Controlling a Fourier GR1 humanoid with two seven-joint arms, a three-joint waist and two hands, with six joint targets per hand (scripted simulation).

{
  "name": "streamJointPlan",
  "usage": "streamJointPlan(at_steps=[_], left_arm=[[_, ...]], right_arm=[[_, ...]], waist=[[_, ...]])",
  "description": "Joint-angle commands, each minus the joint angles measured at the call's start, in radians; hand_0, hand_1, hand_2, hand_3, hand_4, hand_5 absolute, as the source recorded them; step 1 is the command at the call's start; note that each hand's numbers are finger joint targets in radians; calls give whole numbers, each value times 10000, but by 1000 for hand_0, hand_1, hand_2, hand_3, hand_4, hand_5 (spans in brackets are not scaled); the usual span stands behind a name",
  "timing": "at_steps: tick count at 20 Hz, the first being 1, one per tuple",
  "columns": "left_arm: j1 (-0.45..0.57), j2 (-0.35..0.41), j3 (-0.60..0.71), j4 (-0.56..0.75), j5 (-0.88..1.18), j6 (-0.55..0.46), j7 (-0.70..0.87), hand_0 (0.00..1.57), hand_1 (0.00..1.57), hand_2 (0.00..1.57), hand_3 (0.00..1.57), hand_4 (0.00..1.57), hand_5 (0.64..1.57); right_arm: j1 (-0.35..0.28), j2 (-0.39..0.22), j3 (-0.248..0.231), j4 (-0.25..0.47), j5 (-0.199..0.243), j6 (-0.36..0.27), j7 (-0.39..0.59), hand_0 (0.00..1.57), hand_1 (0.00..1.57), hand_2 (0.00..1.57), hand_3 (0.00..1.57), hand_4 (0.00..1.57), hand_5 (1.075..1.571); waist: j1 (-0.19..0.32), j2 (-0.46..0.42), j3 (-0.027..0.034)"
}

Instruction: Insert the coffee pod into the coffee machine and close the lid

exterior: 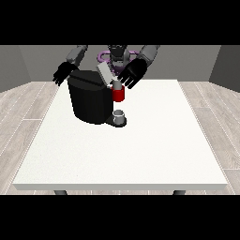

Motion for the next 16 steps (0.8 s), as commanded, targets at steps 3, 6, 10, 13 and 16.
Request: streamJointPlan(at_steps=[3,6,10,13,16], left_arm=[[271,-177,-112,51,-133,-82,-62,1164,1164,1239,1182,492,1571],[-391,473,161,351,-111,-356,-32,1208,1208,1265,1191,493,1571],[91,-240,78,235,-204,360,-27,1230,1230,1274,1180,481,1571],[-119,130,225,223,-88,-54,-146,1220,1220,1252,1152,467,1571],[-121,-375,-8,216,-280,27,287,1204,1204,1226,1089,463,1571]], right_arm=[[208,291,101,14,85,-240,-256,0,0,0,0,435,1571],[-252,304,421,-432,386,-482,462,0,0,0,0,415,1571],[-19,243,220,-219,302,-430,28,0,0,0,0,433,1571],[166,199,150,-44,277,-309,-439,0,0,0,0,364,1571],[-191,-90,-68,-29,23,-95,122,0,0,0,0,380,1571]], waist=[[294,-138,1],[-93,276,-5],[-61,390,-2],[4,559,0],[-46,204,-1]])
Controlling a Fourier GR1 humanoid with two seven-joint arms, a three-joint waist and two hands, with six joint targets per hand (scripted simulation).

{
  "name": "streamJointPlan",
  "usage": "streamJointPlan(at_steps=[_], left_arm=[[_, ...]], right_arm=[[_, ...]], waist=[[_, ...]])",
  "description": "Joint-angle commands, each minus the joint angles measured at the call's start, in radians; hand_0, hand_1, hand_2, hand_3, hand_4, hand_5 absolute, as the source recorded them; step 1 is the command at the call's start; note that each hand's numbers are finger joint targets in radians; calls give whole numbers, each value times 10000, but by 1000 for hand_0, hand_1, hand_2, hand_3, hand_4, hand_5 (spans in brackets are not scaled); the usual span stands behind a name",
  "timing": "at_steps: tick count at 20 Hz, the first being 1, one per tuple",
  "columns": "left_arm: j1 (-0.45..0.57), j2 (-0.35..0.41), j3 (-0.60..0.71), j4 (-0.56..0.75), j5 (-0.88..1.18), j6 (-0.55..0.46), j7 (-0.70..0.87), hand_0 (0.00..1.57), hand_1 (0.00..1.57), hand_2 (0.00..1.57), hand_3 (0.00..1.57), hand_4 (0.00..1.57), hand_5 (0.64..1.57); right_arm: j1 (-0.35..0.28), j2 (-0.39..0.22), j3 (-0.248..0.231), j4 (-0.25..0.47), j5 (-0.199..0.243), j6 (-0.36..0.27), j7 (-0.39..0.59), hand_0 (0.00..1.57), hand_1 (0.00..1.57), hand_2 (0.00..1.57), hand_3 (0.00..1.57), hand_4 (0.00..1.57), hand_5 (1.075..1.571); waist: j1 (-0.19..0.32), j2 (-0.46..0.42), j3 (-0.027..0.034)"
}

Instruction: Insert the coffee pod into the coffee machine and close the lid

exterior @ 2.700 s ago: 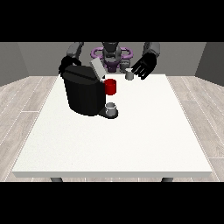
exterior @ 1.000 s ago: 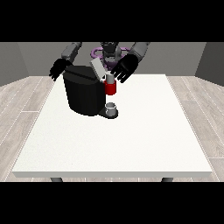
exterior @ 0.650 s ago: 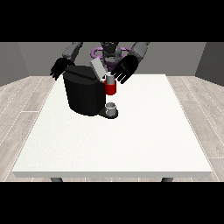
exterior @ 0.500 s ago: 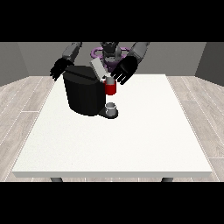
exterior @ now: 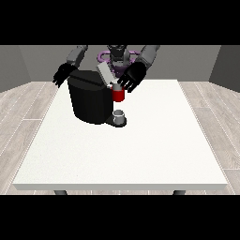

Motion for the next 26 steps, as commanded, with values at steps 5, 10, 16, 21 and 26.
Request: streamJointPlan(at_steps=[5,10,16,21,26], left_arm=[[-23,270,-133,122,-288,-216,-210,1118,1118,1158,990,442,1571],[48,639,18,207,-321,-241,-379,1051,1051,1118,953,365,1571],[12,800,166,83,-298,-101,-717,1018,1018,1086,904,369,1571],[103,583,-579,22,-923,-537,-797,0,0,0,0,0,1571],[344,-39,-714,-44,-1122,-208,-389,0,0,0,0,0,1571]], right_arm=[[-139,302,190,-268,226,-500,325,0,0,0,0,438,1571],[168,-29,155,-373,-69,59,345,0,0,0,0,458,1571],[618,190,236,-158,69,35,-813,0,0,0,0,411,1571],[63,243,112,-26,204,-462,-319,0,0,0,0,353,1571],[271,211,84,189,38,-189,-525,0,0,0,0,387,1571]], waist=[[107,-73,-12],[-37,-58,-12],[-92,316,-10],[216,99,-9],[142,-99,-8]])
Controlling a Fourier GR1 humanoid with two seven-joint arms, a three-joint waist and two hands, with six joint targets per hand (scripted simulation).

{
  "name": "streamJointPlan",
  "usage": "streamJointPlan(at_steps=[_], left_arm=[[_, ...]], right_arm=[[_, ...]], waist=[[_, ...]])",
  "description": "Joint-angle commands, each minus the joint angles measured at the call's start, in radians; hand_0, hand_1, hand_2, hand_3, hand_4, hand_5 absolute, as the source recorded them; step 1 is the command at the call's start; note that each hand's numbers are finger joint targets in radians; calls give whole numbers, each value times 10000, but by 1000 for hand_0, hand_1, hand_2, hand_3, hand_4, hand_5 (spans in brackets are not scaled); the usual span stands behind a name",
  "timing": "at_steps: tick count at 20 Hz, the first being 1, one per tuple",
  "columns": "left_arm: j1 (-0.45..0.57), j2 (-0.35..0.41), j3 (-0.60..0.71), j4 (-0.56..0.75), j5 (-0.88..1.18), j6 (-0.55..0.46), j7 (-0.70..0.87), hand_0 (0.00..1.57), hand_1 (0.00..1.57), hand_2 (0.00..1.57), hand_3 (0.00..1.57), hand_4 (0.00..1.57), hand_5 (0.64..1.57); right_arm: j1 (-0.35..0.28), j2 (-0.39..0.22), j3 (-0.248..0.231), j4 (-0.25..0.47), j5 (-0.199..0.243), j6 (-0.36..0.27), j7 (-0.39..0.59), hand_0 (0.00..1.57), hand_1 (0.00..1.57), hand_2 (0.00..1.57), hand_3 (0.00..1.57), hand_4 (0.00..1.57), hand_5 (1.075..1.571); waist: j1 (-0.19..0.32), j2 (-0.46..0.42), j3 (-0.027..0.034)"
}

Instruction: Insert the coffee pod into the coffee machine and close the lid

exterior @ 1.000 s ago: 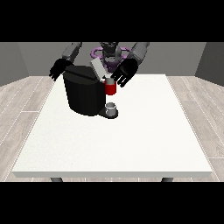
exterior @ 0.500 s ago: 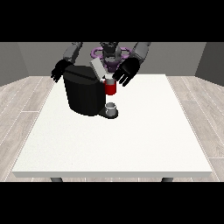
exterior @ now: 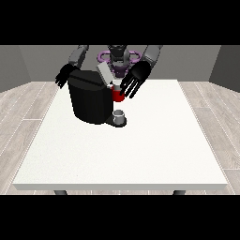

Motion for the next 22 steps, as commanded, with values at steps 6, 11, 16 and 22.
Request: streamJointPlan(at_steps=[6,11,16,22], left_arm=[[201,99,66,59,1,-771,16,0,0,0,0,0,1571],[585,-256,-37,-170,-112,-727,314,0,0,0,0,0,1571],[1207,-1014,469,-270,428,-192,470,0,0,0,0,0,1571],[2581,-2002,2323,-356,2795,-273,-452,0,0,0,0,249,1571]], right_arm=[[513,-90,-127,192,-157,124,176,0,0,0,0,363,1571],[927,-70,-183,279,-341,334,-102,0,0,0,0,405,1571],[998,-20,-246,35,-482,303,-75,0,0,0,0,424,1571],[1984,-448,-568,3,-621,607,-325,0,0,0,0,492,1571]], waist=[[258,-766,-23],[443,-1446,-23],[645,-1674,-25],[1622,-3102,-41]])
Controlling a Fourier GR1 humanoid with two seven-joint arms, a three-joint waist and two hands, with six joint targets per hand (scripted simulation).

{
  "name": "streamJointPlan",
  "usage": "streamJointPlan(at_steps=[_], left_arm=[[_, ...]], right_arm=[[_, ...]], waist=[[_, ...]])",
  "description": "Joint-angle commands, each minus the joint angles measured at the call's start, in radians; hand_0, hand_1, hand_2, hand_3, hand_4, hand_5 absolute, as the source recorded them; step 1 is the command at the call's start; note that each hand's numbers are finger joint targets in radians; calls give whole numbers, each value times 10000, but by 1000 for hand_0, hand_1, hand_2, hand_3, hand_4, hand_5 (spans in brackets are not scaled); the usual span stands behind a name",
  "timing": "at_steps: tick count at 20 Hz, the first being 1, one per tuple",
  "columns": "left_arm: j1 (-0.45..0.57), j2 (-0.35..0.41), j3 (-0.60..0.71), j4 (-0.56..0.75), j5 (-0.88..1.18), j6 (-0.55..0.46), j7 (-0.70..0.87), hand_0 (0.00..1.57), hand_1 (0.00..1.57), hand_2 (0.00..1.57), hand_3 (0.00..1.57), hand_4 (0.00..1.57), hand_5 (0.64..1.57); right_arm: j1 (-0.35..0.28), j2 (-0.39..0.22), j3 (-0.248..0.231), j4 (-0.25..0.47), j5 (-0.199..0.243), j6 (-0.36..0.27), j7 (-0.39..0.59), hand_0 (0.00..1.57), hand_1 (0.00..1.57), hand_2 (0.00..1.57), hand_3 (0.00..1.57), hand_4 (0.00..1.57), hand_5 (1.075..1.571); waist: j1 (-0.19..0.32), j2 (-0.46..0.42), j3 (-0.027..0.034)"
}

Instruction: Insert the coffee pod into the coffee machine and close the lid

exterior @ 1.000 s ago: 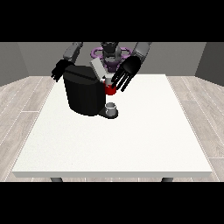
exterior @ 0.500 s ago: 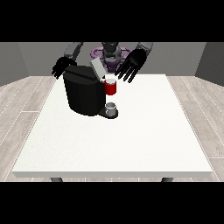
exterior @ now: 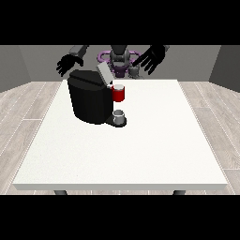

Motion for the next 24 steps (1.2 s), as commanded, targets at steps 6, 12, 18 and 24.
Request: streamJointPlan(at_steps=[6,12,18,24], left_arm=[[2257,-1654,1317,-111,2010,17,-782,0,0,0,0,0,1571],[3595,-1916,1751,-310,2916,-580,-1294,0,0,0,0,215,1571],[3915,-2826,1505,-1063,3498,-917,-378,0,0,0,0,0,1571],[4351,-2925,1309,-2347,4240,-1479,365,0,0,0,0,27,1571]], right_arm=[[199,-645,238,-722,-10,623,950,0,0,0,0,370,1571],[20,-1104,263,-1329,-135,1166,1135,0,0,0,0,43,1571],[-637,-1283,403,-1013,63,1238,1907,0,0,0,0,0,1571],[-1318,-1546,212,-480,283,1445,1555,0,0,0,0,215,1571]], waist=[[1266,-2000,-7],[1774,-2279,0],[2876,-2669,5],[3488,-2272,8]])
